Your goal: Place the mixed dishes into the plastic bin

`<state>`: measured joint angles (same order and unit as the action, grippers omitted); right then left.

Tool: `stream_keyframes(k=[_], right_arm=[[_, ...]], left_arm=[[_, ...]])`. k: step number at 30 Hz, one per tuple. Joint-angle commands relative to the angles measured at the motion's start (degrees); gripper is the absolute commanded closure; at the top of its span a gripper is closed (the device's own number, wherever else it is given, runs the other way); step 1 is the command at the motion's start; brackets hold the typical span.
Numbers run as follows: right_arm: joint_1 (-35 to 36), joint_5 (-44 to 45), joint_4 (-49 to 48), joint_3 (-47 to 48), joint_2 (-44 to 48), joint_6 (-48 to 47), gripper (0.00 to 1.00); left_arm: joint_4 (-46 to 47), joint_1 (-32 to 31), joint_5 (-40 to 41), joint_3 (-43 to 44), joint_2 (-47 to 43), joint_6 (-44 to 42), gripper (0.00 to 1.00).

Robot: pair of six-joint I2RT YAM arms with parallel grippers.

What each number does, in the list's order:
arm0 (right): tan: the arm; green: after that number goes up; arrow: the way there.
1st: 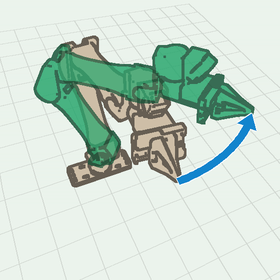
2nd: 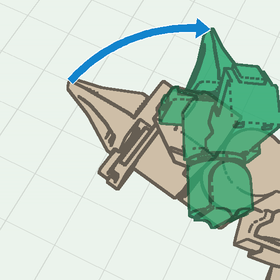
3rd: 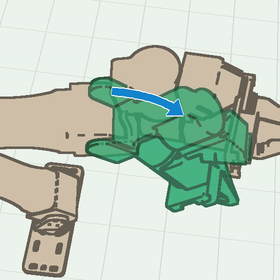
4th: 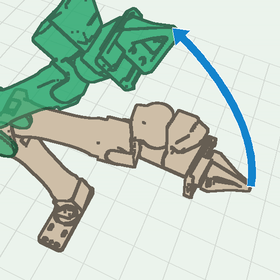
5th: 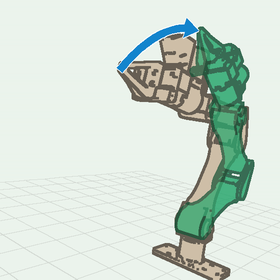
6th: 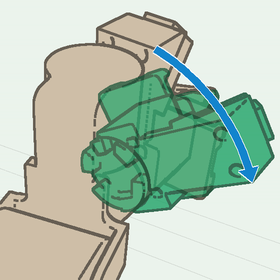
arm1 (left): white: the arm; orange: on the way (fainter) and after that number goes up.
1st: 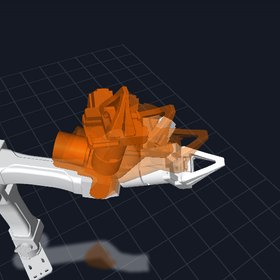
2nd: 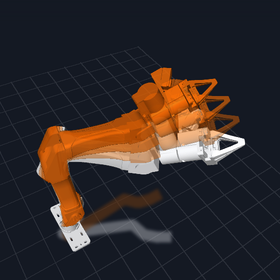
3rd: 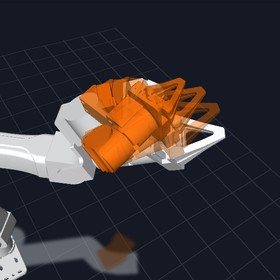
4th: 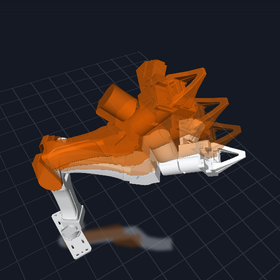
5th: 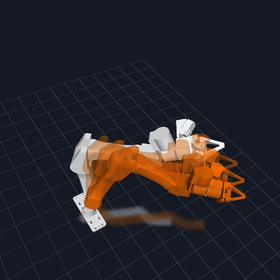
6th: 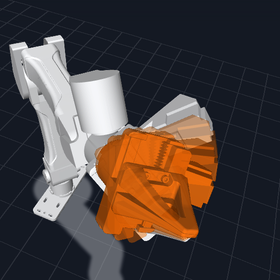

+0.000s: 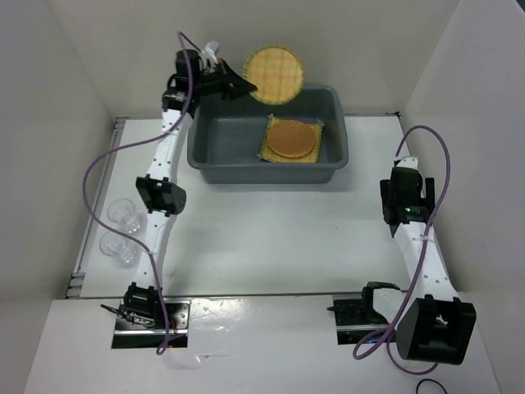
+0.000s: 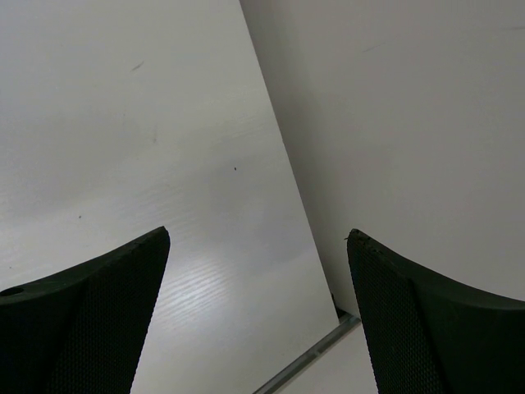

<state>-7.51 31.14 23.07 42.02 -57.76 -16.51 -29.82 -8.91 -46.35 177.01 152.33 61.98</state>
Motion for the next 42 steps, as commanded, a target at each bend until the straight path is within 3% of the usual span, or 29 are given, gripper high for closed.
stream_keyframes(k=[1, 11, 17, 24, 28, 30, 33, 36, 37, 39, 42], right_arm=[[-0.1, 1.4, -3.9, -0.9, 2.4, 0.9, 0.07], [0.4, -0.4, -3.9, -1.4, 2.4, 0.9, 0.07], [0.9, -1.4, -3.9, -1.4, 2.4, 0.9, 0.07], [0.9, -2.6, -3.9, -1.4, 1.9, 0.3, 0.07], [0.9, -3.2, -3.9, -1.4, 1.3, -0.2, 0.07], [0.9, -3.7, -3.4, -1.4, 1.3, -0.2, 0.03], [0.9, -4.2, -3.4, -1.4, 0.8, -0.2, 0.02], [0.9, -4.2, -2.9, -1.4, 0.8, -0.2, 0.02], [0.9, -4.8, -2.9, -1.4, 0.3, -0.2, 0.02], [0.9, -4.8, -2.9, -1.4, 0.3, -0.2, 0.02], [0.9, -5.3, -2.9, -1.4, -0.3, -0.2, 0.02]], left_arm=[[-1.5, -2.2, -0.7, 2.8, 3.9, 2.3, 1.00], [-3.4, -11.0, 10.2, 2.8, 11.5, 1.0, 1.00], [-1.1, -11.0, 10.6, 2.8, 16.8, 4.3, 1.00], [-8.3, -11.0, 15.3, 2.8, 17.9, 2.4, 1.00], [-7.6, -9.8, 14.4, 2.8, 18.5, 3.1, 0.99], [-7.1, -9.3, 13.7, 2.8, 19.1, 3.2, 0.78], [-6.5, -9.3, 14.3, 2.8, 17.8, 3.2, 0.30], [-5.9, -8.8, 14.3, 2.8, 15.5, 3.2, 0.07], [-6.7, -8.8, 15.7, 2.8, 13.1, 1.8, 0.00], [-9.5, -7.3, 18.8, 2.8, 9.2, -1.7, 0.00], [-22.5, -5.7, 35.3, 2.8, -2.8, -15.3, 0.00]])
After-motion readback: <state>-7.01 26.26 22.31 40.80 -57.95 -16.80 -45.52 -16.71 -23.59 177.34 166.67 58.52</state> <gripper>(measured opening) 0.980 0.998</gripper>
